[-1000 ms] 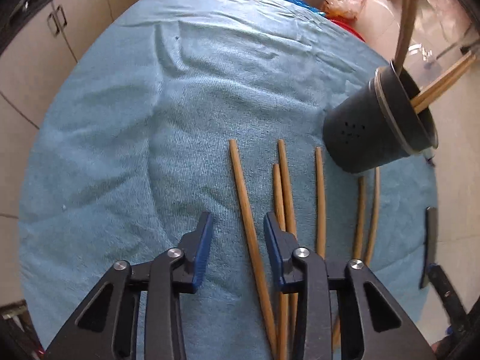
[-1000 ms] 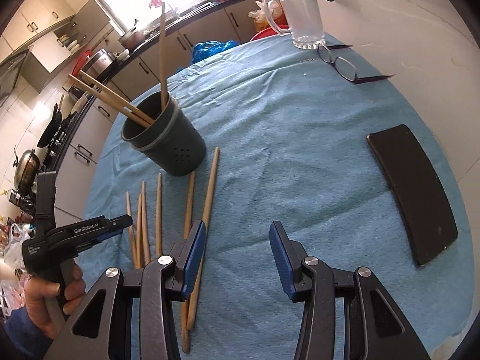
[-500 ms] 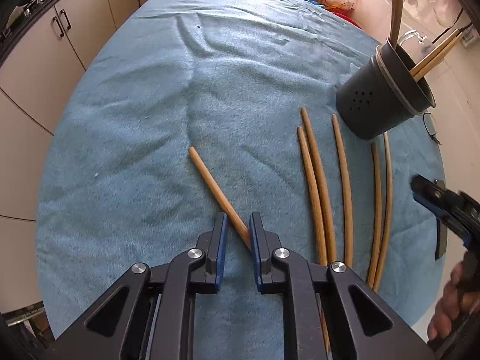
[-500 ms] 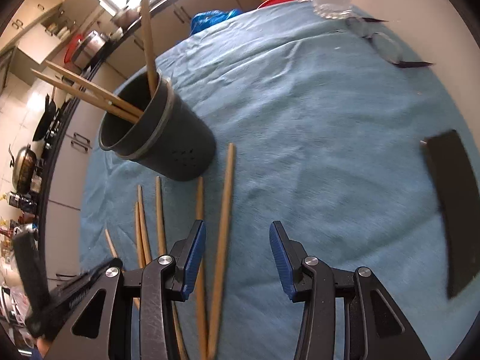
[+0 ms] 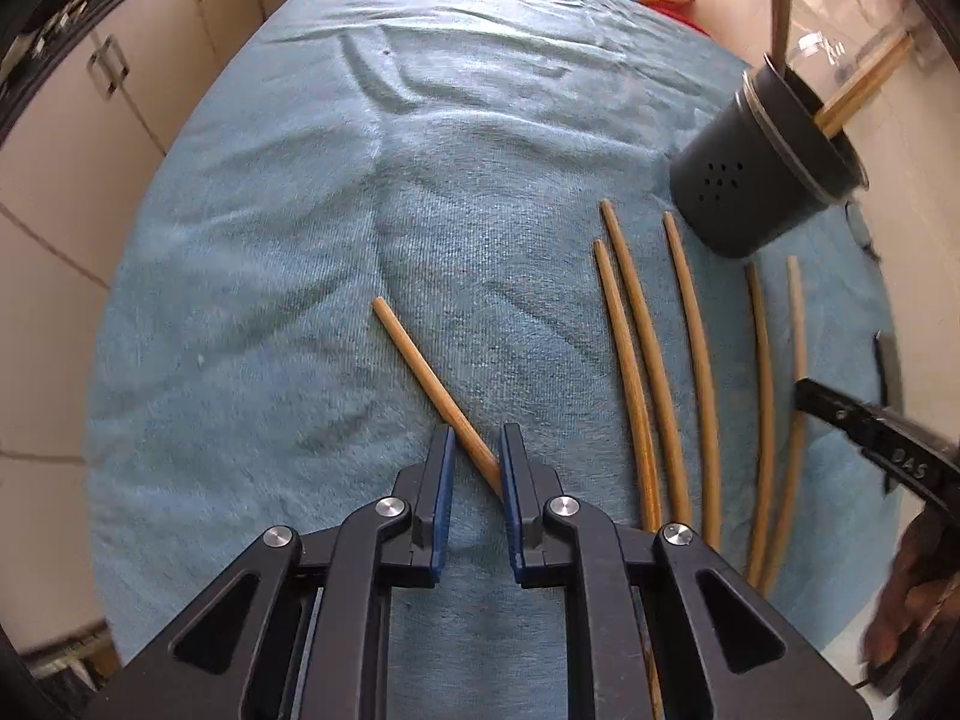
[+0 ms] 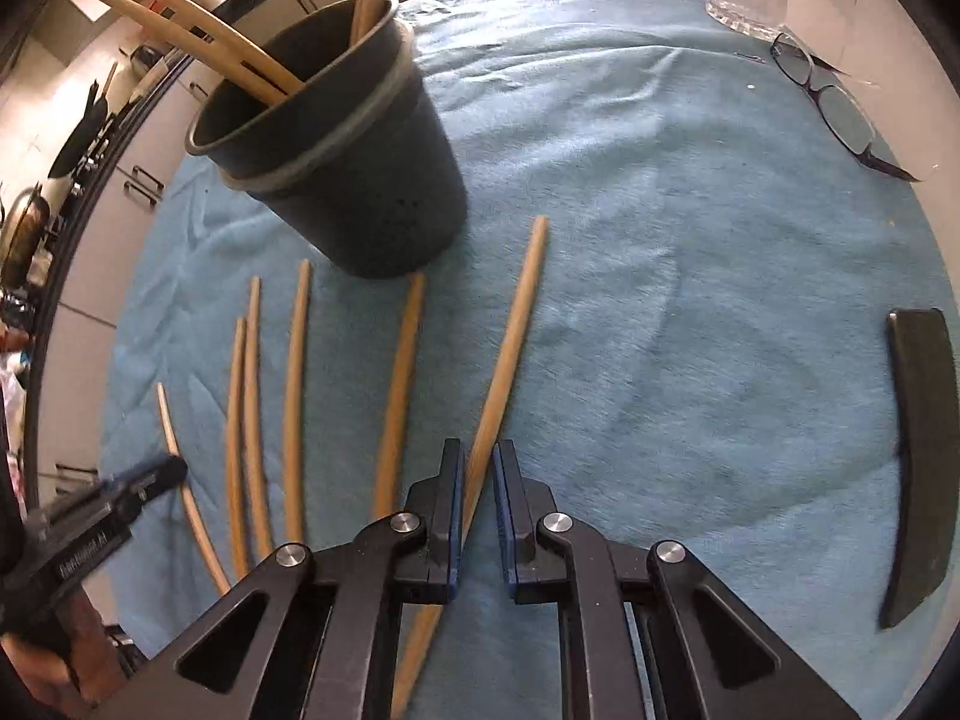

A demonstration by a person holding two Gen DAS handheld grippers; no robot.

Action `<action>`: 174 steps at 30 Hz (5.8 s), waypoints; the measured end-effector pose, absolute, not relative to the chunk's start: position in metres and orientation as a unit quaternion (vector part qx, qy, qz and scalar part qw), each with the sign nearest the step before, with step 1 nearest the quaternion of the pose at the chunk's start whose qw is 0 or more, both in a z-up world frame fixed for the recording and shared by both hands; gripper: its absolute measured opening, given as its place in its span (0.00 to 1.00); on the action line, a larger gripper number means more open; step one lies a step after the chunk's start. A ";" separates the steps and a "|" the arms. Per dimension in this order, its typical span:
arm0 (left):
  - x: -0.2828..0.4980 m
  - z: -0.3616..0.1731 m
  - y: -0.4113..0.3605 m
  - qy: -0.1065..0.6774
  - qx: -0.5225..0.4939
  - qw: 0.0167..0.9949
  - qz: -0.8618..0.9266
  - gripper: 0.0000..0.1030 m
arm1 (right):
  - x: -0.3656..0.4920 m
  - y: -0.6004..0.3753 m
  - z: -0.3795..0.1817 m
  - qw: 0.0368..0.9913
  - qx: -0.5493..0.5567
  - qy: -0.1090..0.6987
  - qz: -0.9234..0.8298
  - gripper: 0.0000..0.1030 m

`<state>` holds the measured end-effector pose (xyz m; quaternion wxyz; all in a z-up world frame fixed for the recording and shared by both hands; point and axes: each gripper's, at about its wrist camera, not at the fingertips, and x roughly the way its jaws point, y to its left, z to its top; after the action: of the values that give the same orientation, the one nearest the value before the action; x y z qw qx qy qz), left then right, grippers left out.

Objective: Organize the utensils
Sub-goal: 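Close the left gripper on a chopstick while the right gripper grasps another chopstick, then lift the left gripper's chopstick over the black cup while the right gripper carries its chopstick there, then open the left gripper over the black cup while the right gripper releases its chopstick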

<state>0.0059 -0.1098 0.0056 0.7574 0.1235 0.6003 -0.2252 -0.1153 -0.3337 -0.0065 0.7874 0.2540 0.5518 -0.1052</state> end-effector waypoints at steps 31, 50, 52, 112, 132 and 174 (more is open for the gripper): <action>0.006 0.050 -0.083 0.562 0.055 0.782 -0.262 0.06 | -0.162 -0.390 0.018 0.800 0.320 0.490 -0.131 0.07; -0.013 0.141 -0.085 0.455 0.032 0.838 -0.299 0.06 | -0.186 -0.354 0.108 0.887 0.279 0.346 -0.120 0.07; -0.013 0.144 -0.085 0.452 0.030 0.839 -0.300 0.06 | -0.188 -0.356 0.110 0.889 0.280 0.340 -0.122 0.07; -0.011 0.232 -0.118 0.386 0.008 0.846 -0.368 0.06 | -0.205 -0.392 0.191 0.907 0.322 0.243 -0.120 0.07; 0.031 0.243 -0.173 0.384 -0.005 0.845 -0.372 0.06 | -0.139 -0.428 0.211 0.898 0.353 0.222 -0.137 0.07; 0.033 0.227 -0.162 0.384 -0.015 0.851 -0.357 0.33 | -0.136 -0.424 0.159 0.875 0.364 0.278 -0.156 0.40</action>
<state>0.0335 -0.1616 0.2267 0.8514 -0.0146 0.3838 -0.3573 -0.1358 -0.4238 0.1593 0.8752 0.3644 0.2775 -0.1556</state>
